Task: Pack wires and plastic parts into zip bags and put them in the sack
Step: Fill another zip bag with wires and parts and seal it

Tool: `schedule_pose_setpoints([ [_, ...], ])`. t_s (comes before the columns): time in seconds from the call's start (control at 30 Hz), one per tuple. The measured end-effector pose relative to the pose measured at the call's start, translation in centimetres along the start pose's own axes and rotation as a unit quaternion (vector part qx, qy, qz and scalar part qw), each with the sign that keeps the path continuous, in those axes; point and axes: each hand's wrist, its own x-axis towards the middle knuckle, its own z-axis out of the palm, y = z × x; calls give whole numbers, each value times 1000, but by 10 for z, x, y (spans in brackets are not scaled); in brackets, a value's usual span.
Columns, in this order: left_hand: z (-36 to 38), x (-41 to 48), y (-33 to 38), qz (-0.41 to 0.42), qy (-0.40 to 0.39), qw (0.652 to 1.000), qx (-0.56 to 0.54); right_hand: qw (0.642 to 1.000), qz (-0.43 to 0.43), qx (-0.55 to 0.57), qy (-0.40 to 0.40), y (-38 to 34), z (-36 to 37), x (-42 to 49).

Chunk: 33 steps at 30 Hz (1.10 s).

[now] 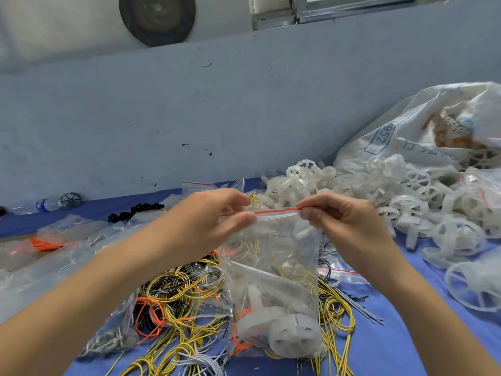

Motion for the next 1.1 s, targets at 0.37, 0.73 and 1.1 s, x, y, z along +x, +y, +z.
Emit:
schedule_pose_setpoints([
  [0.37, 23, 43, 53, 81, -24, 977, 196, 999, 10, 21, 25, 1, -1, -3],
  [0.73, 7, -6, 12, 68, 27, 969, 235, 995, 34, 0, 93, -6, -5, -9],
  [1.1, -9, 44, 48, 98, 88, 974, 185, 979, 29, -53, 194, -29, -80, -1],
])
